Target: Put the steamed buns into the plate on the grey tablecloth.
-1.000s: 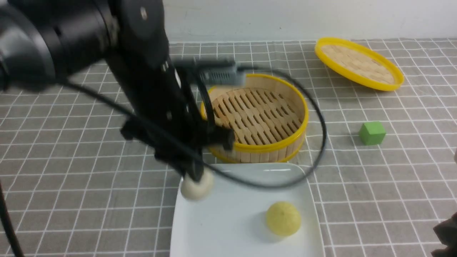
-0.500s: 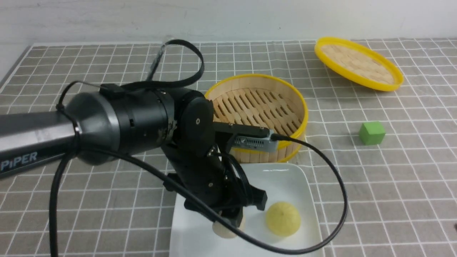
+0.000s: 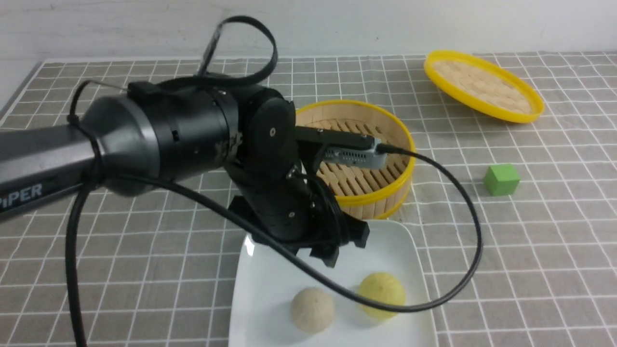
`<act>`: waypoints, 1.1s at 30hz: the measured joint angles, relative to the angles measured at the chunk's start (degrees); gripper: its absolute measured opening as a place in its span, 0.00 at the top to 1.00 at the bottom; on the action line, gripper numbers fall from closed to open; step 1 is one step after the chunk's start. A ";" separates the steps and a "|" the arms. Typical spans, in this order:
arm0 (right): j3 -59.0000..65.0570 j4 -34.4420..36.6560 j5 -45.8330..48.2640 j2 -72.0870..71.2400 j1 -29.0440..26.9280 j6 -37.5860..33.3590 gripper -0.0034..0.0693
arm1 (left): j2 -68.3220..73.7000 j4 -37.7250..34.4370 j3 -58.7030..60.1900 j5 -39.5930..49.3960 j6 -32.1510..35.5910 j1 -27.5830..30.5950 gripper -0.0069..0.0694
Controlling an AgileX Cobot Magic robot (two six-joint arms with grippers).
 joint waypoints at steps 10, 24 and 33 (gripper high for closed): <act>15.37 -0.29 -19.41 -0.55 0.00 -0.17 0.89 | -1.05 5.24 -5.32 1.59 -0.09 0.00 0.88; 15.51 -0.42 -20.79 -0.55 0.00 -0.34 0.86 | -1.05 9.05 -5.32 1.64 -0.13 0.00 0.91; 15.51 -0.42 -20.79 -0.55 0.00 -0.34 0.84 | -1.05 10.17 -5.38 1.64 -0.13 0.00 0.90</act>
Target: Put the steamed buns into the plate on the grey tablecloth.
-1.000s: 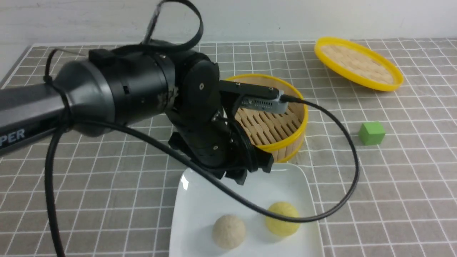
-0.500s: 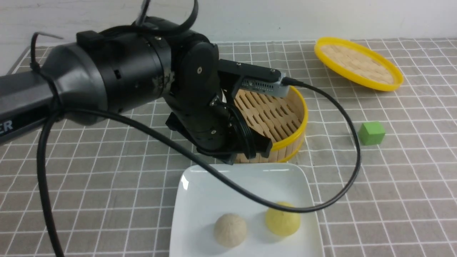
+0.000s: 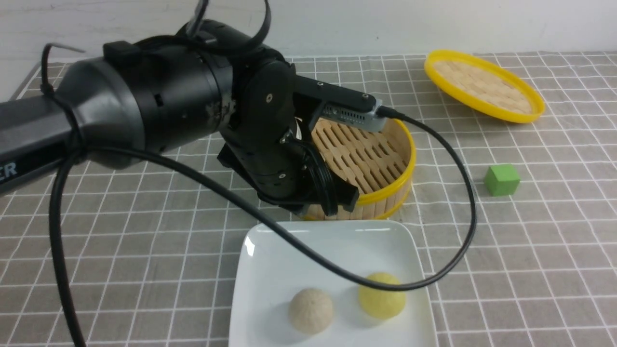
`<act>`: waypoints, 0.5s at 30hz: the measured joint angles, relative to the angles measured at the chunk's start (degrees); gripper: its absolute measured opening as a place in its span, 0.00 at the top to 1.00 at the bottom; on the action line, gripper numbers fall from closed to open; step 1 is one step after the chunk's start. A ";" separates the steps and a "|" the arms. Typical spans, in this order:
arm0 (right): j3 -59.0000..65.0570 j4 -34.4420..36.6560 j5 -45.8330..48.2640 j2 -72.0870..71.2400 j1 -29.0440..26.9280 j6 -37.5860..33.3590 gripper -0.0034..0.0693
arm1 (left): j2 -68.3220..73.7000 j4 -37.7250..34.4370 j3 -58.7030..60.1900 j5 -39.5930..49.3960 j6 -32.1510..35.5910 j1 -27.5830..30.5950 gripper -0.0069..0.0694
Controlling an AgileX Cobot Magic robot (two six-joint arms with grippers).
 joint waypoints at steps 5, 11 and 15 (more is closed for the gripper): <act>0.39 1.14 -0.06 0.00 0.00 0.00 0.84 | 0.00 0.04 0.00 0.00 0.00 0.00 0.90; 5.35 6.41 -2.01 -2.77 -2.03 0.00 0.83 | 0.00 0.04 0.00 0.07 0.00 0.00 0.89; 11.16 7.34 -2.26 -4.05 -8.28 -0.05 0.82 | 0.00 0.18 0.00 0.07 0.00 0.00 0.89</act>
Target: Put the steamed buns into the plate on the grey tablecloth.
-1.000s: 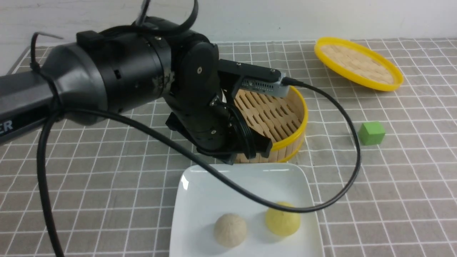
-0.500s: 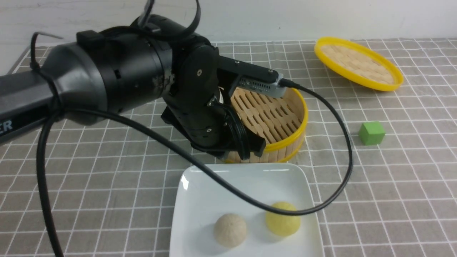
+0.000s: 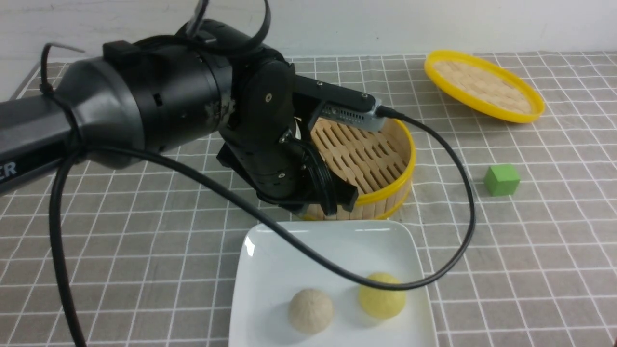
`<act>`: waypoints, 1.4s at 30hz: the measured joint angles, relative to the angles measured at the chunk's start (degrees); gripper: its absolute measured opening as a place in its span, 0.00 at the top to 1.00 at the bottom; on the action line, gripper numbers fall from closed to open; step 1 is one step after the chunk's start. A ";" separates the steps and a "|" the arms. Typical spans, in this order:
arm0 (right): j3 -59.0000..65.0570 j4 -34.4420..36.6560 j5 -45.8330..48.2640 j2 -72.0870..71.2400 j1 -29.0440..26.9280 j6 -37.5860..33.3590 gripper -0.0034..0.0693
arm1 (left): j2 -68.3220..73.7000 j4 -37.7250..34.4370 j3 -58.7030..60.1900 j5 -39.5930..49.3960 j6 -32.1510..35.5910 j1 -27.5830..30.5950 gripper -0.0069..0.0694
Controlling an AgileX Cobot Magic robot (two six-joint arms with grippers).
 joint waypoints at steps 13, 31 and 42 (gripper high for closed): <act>5.28 0.14 -1.86 0.00 -18.13 0.54 0.80 | -15.70 3.95 0.00 3.79 0.00 0.00 0.89; 5.28 0.14 -1.92 0.00 -24.04 0.66 0.77 | -40.75 13.95 5.84 20.07 -1.80 0.00 0.88; 5.28 0.14 -1.92 0.00 -24.04 0.66 0.75 | -56.81 15.00 29.25 8.91 -16.34 0.00 0.87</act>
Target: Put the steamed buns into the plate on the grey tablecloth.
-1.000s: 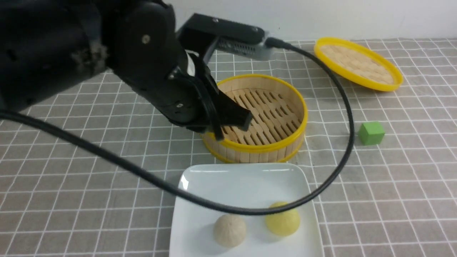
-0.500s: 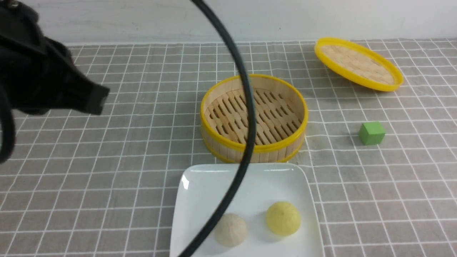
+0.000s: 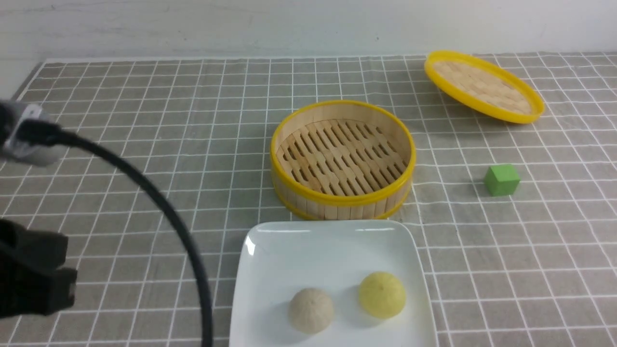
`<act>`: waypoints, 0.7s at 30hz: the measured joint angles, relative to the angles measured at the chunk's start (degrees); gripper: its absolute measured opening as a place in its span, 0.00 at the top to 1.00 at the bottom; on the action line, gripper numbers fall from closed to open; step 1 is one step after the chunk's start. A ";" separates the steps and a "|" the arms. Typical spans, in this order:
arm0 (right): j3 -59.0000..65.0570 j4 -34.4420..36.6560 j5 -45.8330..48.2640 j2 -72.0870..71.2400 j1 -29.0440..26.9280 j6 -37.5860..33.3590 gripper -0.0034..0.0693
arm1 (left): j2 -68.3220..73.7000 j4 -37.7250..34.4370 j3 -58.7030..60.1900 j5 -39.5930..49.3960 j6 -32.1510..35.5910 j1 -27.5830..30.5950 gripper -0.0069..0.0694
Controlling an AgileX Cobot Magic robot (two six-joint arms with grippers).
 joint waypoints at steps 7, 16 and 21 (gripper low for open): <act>0.33 -4.05 -2.03 0.00 0.00 0.00 0.74 | -15.98 0.13 17.28 -11.64 -11.59 0.00 0.87; 0.37 -5.59 -1.40 0.00 0.00 -0.90 0.74 | -21.46 2.08 21.06 -12.54 -13.39 0.00 0.87; 0.31 -5.78 -1.16 0.00 0.00 -1.08 0.73 | -21.46 2.87 23.91 -14.43 -14.70 0.00 0.86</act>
